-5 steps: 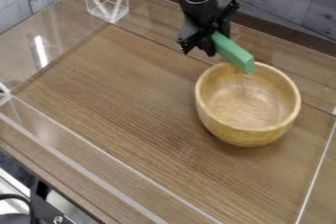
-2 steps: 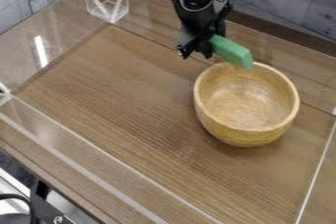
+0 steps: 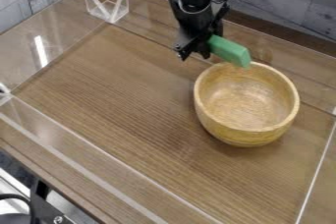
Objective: Move green stick from inside the wooden bowl to the table next to it
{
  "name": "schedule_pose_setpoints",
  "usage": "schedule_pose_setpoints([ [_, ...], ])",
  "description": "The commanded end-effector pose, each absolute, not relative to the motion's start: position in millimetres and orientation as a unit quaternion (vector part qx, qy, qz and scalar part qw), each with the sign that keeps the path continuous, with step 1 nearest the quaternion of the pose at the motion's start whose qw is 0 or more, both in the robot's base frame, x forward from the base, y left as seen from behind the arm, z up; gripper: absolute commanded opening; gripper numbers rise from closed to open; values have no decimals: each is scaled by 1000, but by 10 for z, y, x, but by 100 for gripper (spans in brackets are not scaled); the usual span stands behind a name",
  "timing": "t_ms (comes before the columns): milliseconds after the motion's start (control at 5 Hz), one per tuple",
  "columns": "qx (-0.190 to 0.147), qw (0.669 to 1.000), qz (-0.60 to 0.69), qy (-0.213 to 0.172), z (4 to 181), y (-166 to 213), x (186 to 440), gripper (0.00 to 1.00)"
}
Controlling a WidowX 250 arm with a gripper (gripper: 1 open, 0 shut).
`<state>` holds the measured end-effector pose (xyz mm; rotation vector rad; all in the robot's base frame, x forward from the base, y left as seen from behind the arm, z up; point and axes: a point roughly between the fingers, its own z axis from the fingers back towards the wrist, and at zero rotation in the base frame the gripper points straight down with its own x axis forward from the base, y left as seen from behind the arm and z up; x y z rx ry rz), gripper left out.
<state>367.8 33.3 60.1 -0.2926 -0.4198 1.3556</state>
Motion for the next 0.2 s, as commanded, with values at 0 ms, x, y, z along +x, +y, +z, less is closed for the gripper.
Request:
schedule_pose_setpoints([
  [0,-142,745,616,-211,721,323,3717,0],
])
